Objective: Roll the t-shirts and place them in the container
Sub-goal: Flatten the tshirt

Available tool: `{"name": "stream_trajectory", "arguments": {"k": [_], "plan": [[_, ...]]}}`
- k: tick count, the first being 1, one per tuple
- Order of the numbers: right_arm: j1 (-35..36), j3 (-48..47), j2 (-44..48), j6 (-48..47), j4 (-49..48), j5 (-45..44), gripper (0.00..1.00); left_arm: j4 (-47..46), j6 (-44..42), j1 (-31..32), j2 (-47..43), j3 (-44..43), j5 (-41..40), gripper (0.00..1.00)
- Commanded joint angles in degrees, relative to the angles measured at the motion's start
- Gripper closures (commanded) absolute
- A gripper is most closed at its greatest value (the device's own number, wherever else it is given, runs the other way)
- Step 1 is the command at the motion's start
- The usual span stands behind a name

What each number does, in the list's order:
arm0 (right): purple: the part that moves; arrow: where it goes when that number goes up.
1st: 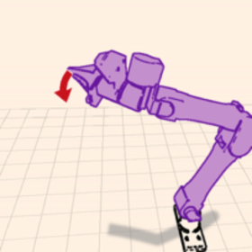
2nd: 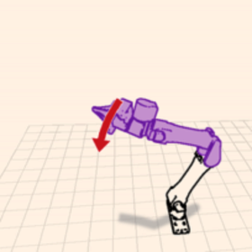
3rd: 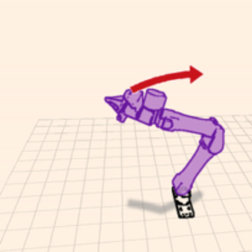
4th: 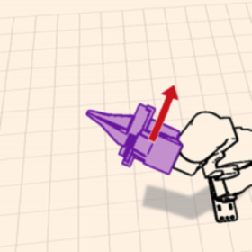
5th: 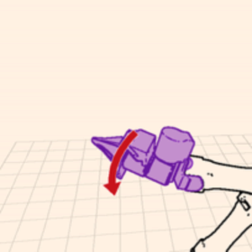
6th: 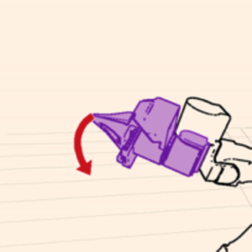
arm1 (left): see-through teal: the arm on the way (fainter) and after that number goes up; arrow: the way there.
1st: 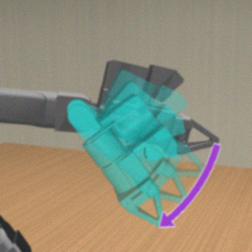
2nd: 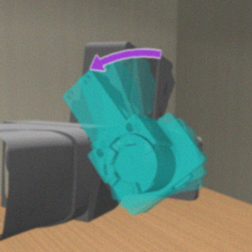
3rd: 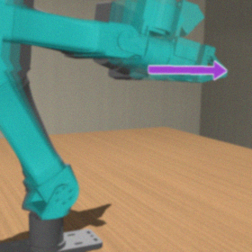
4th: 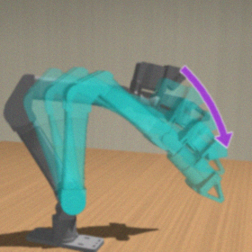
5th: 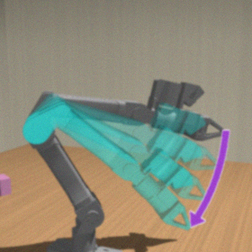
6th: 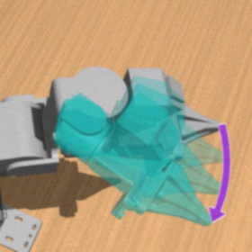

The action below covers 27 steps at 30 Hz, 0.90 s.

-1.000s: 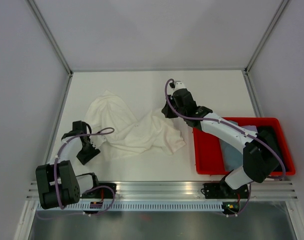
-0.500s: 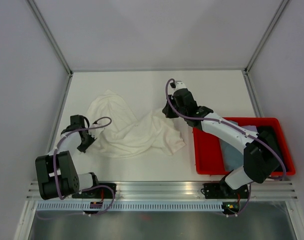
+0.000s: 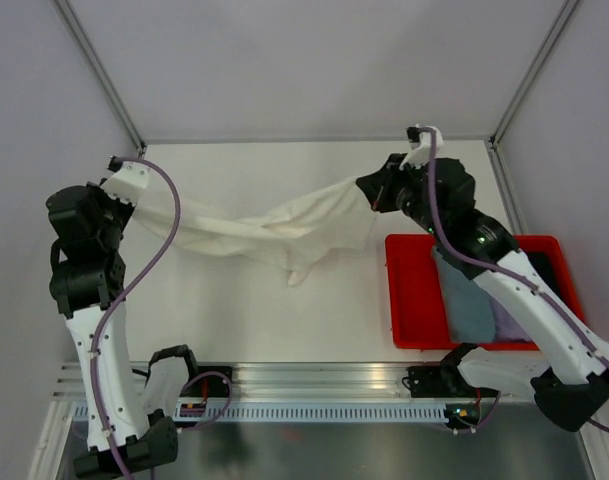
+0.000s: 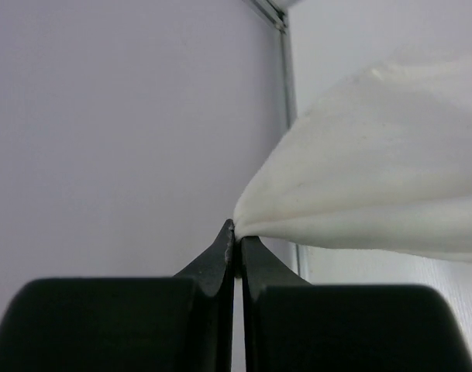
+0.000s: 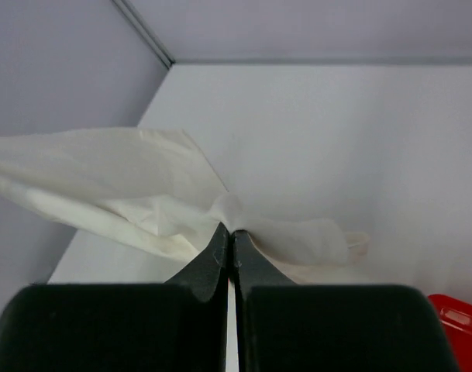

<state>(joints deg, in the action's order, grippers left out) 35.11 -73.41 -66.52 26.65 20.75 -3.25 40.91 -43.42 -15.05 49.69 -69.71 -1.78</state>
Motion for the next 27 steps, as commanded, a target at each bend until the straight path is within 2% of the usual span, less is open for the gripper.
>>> {"name": "stream_trajectory", "arguments": {"k": [1, 4, 6, 10, 11, 13, 14, 17, 18, 19, 22, 24, 27], "plan": [[-0.2, -5.3, 5.5, -2.3, 5.0, -4.0, 1.00, 3.3, 2.8, -0.4, 0.2, -8.8, -2.1, 0.98], [-0.2, -6.7, 5.8, -4.7, 7.6, -8.8, 1.00, -1.1, 3.6, -0.4, 3.9, -13.2, -1.7, 0.98], [-0.5, -8.1, 2.6, -6.1, 7.3, -9.7, 1.00, -1.9, 6.1, -0.4, 11.2, -17.8, -2.1, 0.98], [-4.1, -17.4, -10.2, -6.4, 3.6, -3.7, 1.00, -2.5, 15.5, -0.4, 21.6, -31.5, 1.5, 0.98], [-5.5, -25.8, -17.6, -6.0, 3.5, -0.7, 1.00, -3.8, 19.2, -0.4, 23.2, -33.4, 1.5, 0.98], [-10.0, -37.1, -25.6, -3.7, 5.4, 1.3, 1.00, -6.7, 22.1, -0.4, 28.8, -40.4, 1.5, 0.98], [-11.4, -49.3, -33.2, -2.5, 6.2, 2.3, 1.00, -7.2, 24.0, -0.4, 31.0, -42.9, 0.7, 0.98], [-14.8, -69.3, -42.3, 1.3, 6.6, 4.8, 1.00, -8.9, 25.0, -0.4, 38.1, -50.0, -1.2, 0.98], [-15.6, -71.8, -45.3, 2.3, 5.4, 5.1, 1.00, -9.5, 24.5, -0.3, 39.8, -51.5, -2.6, 0.98], [-16.0, -72.7, -45.6, 4.7, 1.3, 5.3, 1.00, -10.1, 24.2, -0.4, 42.9, -55.1, -3.8, 0.98], [-18.1, -67.7, -42.6, 7.4, -8.1, 5.3, 1.00, -10.4, 22.4, -0.9, 47.9, -63.6, -7.4, 0.98], [-19.1, -65.3, -40.5, 7.5, -8.4, 5.4, 1.00, -10.4, 21.7, -1.4, 50.5, -65.5, -7.1, 0.98], [-19.3, -61.5, -37.9, 5.7, -6.4, 6.8, 1.00, -10.3, 21.4, -2.4, 50.1, -63.5, -5.3, 0.98]]}}
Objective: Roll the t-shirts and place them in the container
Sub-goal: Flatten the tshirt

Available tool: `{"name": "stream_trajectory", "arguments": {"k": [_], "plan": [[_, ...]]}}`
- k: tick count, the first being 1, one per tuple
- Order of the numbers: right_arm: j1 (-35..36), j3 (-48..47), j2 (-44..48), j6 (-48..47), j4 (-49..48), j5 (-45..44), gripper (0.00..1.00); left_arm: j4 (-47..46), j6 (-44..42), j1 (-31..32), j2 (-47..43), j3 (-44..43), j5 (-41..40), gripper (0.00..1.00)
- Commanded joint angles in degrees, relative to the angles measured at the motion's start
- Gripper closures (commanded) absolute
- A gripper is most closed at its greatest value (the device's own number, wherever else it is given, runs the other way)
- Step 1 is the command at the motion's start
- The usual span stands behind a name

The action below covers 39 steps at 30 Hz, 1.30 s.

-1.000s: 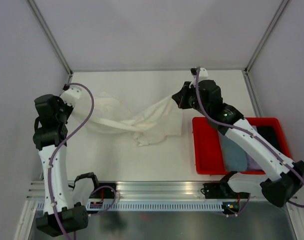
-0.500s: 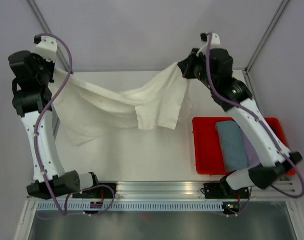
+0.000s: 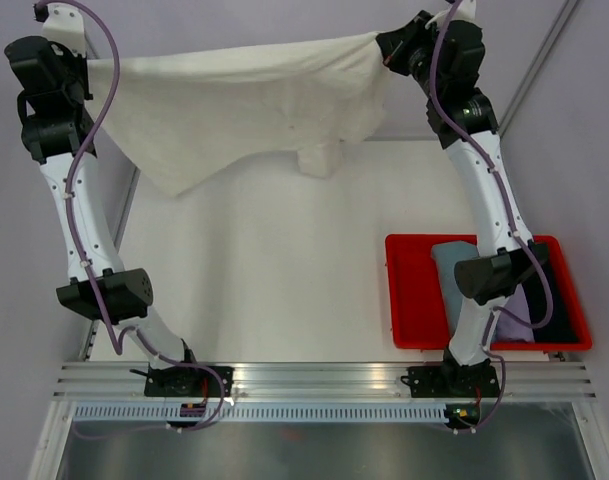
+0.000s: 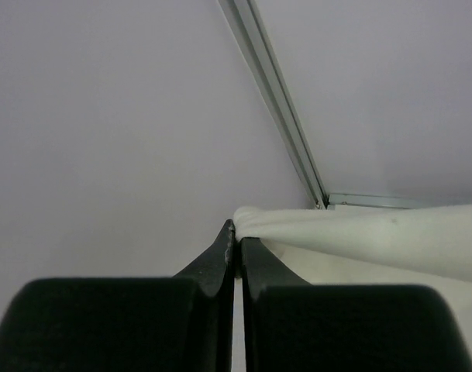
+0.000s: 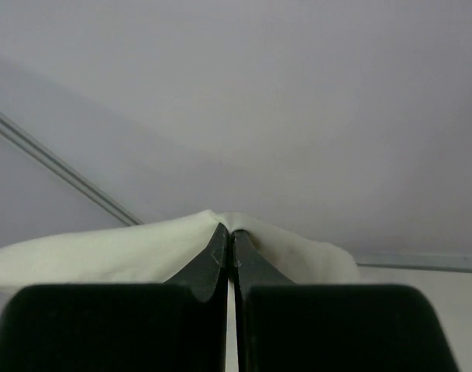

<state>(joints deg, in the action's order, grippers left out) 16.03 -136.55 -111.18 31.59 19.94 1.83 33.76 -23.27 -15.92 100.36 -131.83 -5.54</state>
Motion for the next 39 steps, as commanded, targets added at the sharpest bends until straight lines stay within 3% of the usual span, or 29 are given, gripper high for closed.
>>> {"name": "stream_trajectory", "arguments": {"k": [1, 8, 12, 18, 21, 25, 32, 35, 39], "plan": [[-0.2, 3.7, 7.7, 0.3, -5.4, 2.2, 1.00, -3.3, 1.1, -2.3, -1.0, 1.0, -0.7, 0.98], [-0.2, 36.1, 19.6, 0.4, -7.0, 6.8, 1.00, -5.2, -3.8, -2.4, -11.0, 17.8, 3.9, 0.98], [0.0, 48.4, 24.1, 0.7, -9.5, 7.8, 0.99, -5.7, -9.2, -2.1, -17.4, 26.9, 9.9, 0.98], [1.5, 62.6, 27.2, 1.5, -12.4, 9.4, 1.00, -1.8, -10.9, -2.1, -23.6, 36.6, 8.9, 0.98], [3.0, 72.9, 28.8, 4.5, -16.1, 9.9, 1.00, -2.6, -12.1, -2.2, -28.5, 53.8, 9.1, 0.98], [6.2, 84.8, 29.4, 6.3, -17.7, 10.0, 1.00, -5.7, -13.5, -3.3, -30.9, 68.5, 7.3, 0.98], [7.6, 91.3, 35.2, 6.0, -14.9, 6.6, 1.00, -7.1, -14.7, -13.3, -31.7, 79.6, 6.3, 0.98], [8.7, 91.5, 37.1, 5.7, -13.8, 5.8, 1.00, -6.6, -19.1, -13.8, -33.2, 84.3, 6.9, 0.98], [10.4, 88.4, 33.8, 6.4, -14.4, 5.6, 1.00, -6.7, -18.8, -13.8, -31.7, 85.4, 9.5, 0.98]]}}
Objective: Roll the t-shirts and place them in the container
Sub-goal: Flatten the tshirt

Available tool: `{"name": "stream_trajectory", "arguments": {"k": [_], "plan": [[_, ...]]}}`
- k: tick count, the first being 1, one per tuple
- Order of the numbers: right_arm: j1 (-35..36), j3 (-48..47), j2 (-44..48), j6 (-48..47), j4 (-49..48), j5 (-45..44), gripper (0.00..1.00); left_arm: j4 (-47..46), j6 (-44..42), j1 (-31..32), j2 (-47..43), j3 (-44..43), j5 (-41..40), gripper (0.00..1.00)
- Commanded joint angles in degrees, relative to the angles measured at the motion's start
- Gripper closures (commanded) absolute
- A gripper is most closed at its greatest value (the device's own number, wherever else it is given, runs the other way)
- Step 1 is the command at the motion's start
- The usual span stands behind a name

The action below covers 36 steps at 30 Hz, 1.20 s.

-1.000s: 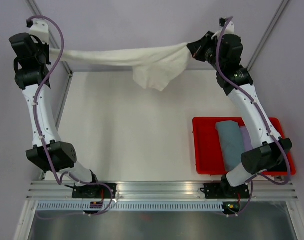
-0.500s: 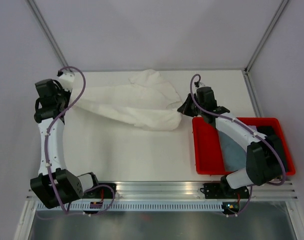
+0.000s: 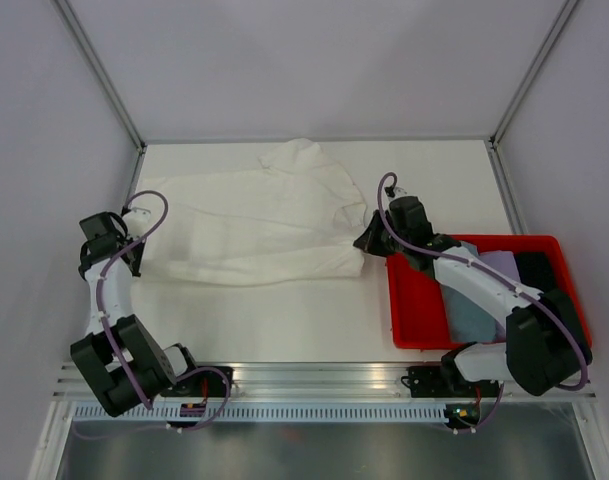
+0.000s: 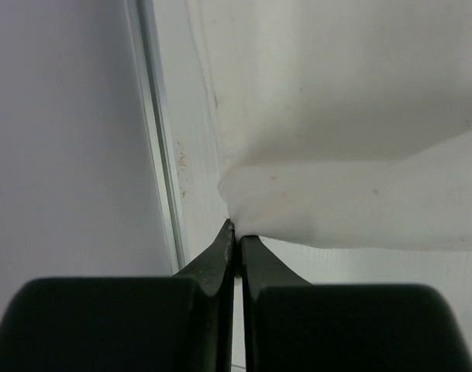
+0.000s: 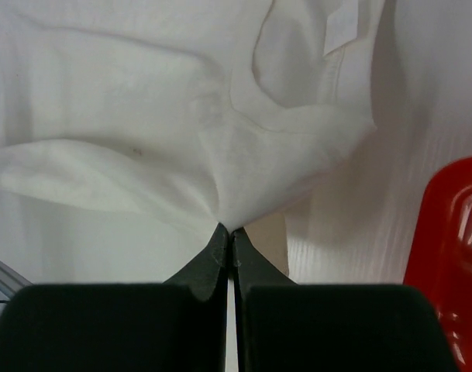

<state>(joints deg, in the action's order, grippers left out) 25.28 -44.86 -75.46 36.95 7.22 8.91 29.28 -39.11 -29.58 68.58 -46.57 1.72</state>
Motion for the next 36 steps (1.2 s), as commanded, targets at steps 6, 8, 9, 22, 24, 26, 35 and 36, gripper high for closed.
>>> {"name": "stream_trajectory", "arguments": {"k": [6, 8, 9, 22, 24, 26, 35, 36], "plan": [[1.4, -19.7, -16.5, 1.3, -2.9, -2.5, 1.00, -2.3, 1.3, 0.0, 7.5, -6.4, 3.6, 0.98], [1.3, -32.0, -25.6, -0.3, -0.2, -2.8, 0.99, -2.6, 1.8, -0.1, 10.0, -8.1, 3.9, 0.98], [1.2, -36.6, -28.9, -1.1, 1.5, -3.1, 0.94, -2.8, 1.7, 0.0, 10.5, -8.4, 3.8, 0.98], [2.0, -35.1, -27.9, -10.8, 10.1, -7.6, 0.29, -3.7, 0.7, -0.1, 10.4, -4.4, 6.7, 0.98], [2.8, -26.4, -24.0, -9.5, 6.7, -6.5, 0.31, -3.7, 0.7, 0.0, 9.7, -4.2, 6.8, 0.98], [2.9, -19.8, -22.5, -8.5, 4.6, -2.9, 0.31, -3.5, 0.9, -0.1, 9.3, -4.1, 7.0, 0.98], [4.1, -15.0, -31.5, -5.9, -6.7, 4.5, 0.34, -3.7, 0.7, 0.0, 8.0, -3.0, 6.5, 0.98], [4.1, -15.5, -32.3, -5.7, -6.8, 4.4, 0.37, -3.7, 0.8, 0.1, 8.1, -2.8, 6.5, 0.98]]}}
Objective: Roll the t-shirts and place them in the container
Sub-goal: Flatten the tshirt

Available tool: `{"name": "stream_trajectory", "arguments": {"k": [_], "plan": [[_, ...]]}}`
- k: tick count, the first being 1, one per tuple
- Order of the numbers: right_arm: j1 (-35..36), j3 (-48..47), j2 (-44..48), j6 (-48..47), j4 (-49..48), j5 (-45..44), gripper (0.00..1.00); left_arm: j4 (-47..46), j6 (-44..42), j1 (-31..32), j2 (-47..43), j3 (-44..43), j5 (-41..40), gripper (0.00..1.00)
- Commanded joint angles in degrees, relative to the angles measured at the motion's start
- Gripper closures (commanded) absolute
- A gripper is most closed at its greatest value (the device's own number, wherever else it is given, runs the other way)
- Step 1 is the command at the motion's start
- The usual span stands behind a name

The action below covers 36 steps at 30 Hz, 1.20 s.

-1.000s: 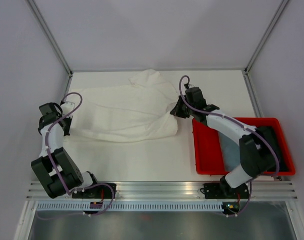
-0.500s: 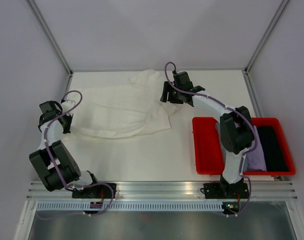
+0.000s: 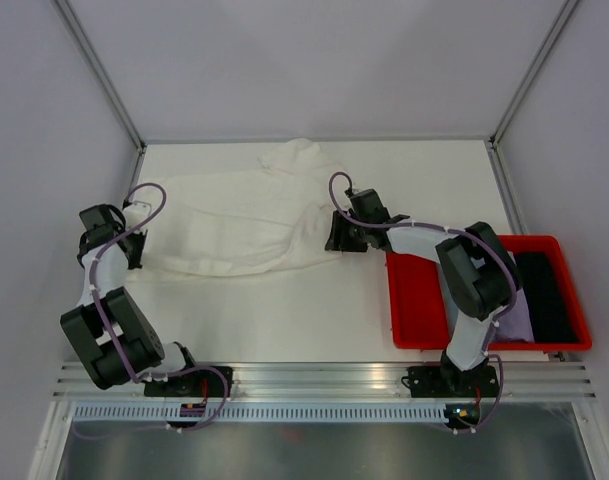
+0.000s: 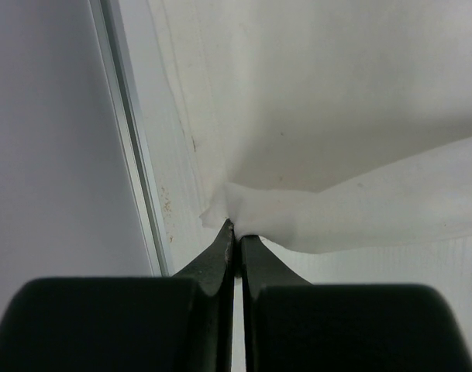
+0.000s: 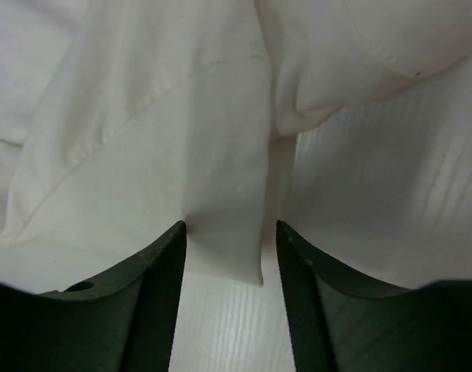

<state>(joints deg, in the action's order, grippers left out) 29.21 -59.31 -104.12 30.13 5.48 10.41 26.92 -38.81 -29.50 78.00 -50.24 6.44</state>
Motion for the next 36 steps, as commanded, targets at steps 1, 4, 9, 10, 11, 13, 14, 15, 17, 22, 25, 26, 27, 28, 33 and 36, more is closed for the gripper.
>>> {"name": "stream_trajectory", "arguments": {"k": [1, 4, 9, 10, 11, 13, 14, 15, 17, 22, 25, 26, 27, 28, 33, 36], "plan": [[0.1, -1.2, -4.0, 1.9, -6.9, 2.7, 0.47, -1.3, 0.7, -0.1, -1.1, 1.0, 1.8, 0.98], [0.2, 0.0, -3.5, 4.0, -8.4, 4.1, 0.81, -1.3, 0.8, 0.0, -1.5, 1.4, 1.6, 0.98], [0.2, 3.5, 4.3, 3.7, -2.6, 4.0, 1.00, -1.1, -0.5, -0.1, -3.3, 1.3, 0.9, 0.98], [0.2, 5.2, 9.1, 3.4, -1.1, 3.1, 1.00, -1.1, -1.2, 0.0, -3.6, 1.2, 0.5, 0.98], [0.3, 6.0, 11.5, 2.9, 0.6, 2.6, 1.00, -0.8, -1.6, -0.1, -4.3, 1.2, 0.3, 0.98], [0.8, 8.0, 19.2, 1.3, 6.7, 1.1, 1.00, -0.4, -3.1, -0.1, -5.3, 1.4, 0.1, 0.98], [1.7, 8.6, 21.5, 0.6, 9.0, -0.9, 1.00, 0.0, -3.6, -0.1, -6.4, 1.5, 0.2, 0.98], [2.3, 9.4, 23.6, 0.1, 12.9, -1.4, 1.00, 0.2, -4.2, -0.1, -7.0, 2.2, 0.8, 0.98], [3.6, 11.9, 28.7, 0.5, 15.4, -0.1, 1.00, 0.5, -6.5, 0.0, -8.0, 3.0, 1.1, 0.98], [7.7, 18.8, 36.2, 6.0, 18.2, 2.8, 1.00, 2.8, -12.0, -0.1, -11.5, 5.8, 1.4, 0.98], [10.6, 21.1, 41.2, 9.1, 20.1, 4.0, 1.00, 3.9, -14.4, -0.1, -13.0, 7.1, 1.0, 0.98], [11.8, 21.3, 42.8, 9.8, 21.5, 4.3, 1.00, 4.5, -15.5, -0.2, -13.4, 7.5, 0.8, 0.98], [12.4, 21.3, 44.7, 10.5, 22.3, 4.5, 1.00, 5.1, -16.0, 0.0, -13.7, 7.6, 0.5, 0.98], [12.7, 21.3, 48.6, 11.3, 23.2, 4.5, 1.00, 5.8, -16.6, -0.2, -14.5, 7.8, 0.2, 0.98], [13.1, 20.9, 55.1, 12.9, 25.0, 3.3, 1.00, 6.0, -18.6, -0.1, -16.2, 8.4, 1.4, 0.98], [13.0, 19.2, 47.3, 9.9, 18.7, 1.1, 1.00, 6.1, -17.3, -0.1, -13.8, 6.0, 3.3, 0.97]]}}
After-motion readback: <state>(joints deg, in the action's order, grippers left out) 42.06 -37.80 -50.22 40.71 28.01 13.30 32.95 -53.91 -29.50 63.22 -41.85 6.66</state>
